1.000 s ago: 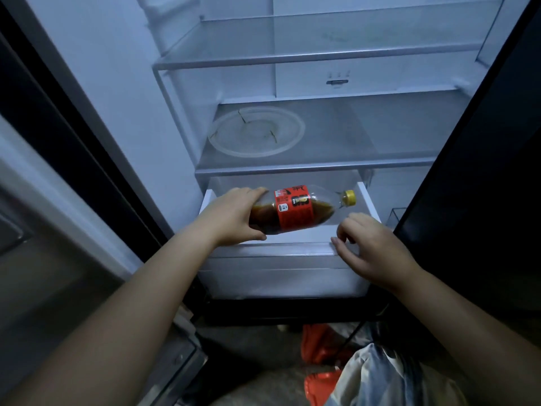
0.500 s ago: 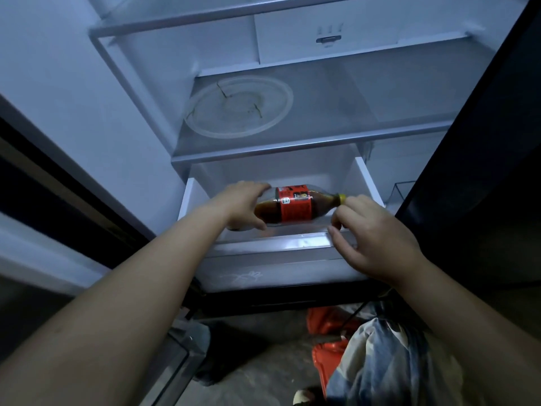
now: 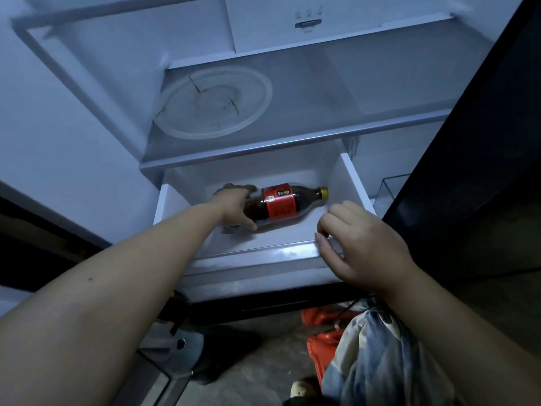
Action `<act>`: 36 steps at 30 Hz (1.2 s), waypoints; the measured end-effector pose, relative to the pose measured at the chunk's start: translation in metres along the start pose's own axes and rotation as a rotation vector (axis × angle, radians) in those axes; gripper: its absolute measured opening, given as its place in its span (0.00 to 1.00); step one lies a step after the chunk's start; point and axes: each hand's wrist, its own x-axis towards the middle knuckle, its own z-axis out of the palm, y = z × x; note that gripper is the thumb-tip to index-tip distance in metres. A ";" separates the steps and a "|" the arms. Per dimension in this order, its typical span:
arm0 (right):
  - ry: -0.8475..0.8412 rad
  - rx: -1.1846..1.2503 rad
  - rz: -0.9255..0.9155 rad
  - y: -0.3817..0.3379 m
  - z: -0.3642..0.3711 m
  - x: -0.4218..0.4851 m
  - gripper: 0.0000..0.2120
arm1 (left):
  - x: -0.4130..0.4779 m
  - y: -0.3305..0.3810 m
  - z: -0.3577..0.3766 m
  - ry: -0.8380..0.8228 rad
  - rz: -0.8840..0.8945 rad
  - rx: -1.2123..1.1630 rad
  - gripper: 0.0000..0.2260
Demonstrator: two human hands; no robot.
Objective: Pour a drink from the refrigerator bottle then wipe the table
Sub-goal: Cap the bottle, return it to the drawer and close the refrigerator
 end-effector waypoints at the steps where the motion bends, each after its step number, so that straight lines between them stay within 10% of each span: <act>1: 0.001 0.003 0.003 0.000 0.001 0.000 0.07 | 0.001 0.000 0.003 0.022 -0.011 0.019 0.45; 12: -0.014 -0.020 0.044 -0.003 0.004 0.000 0.07 | 0.000 0.003 0.006 0.035 0.005 0.119 0.49; 19: -0.020 -0.045 0.075 -0.007 -0.001 0.000 0.09 | -0.052 0.045 -0.038 -0.156 -0.056 -0.191 0.24; 27: 0.131 -0.120 0.059 -0.010 0.005 -0.005 0.07 | -0.180 0.084 0.016 0.702 0.106 -0.081 0.23; 32: 0.425 -0.112 0.116 -0.021 0.028 -0.027 0.05 | -0.200 0.063 0.067 0.828 0.081 0.165 0.27; 36: 0.336 -0.162 0.135 -0.037 0.067 -0.063 0.23 | -0.200 0.053 0.089 0.883 0.049 0.206 0.30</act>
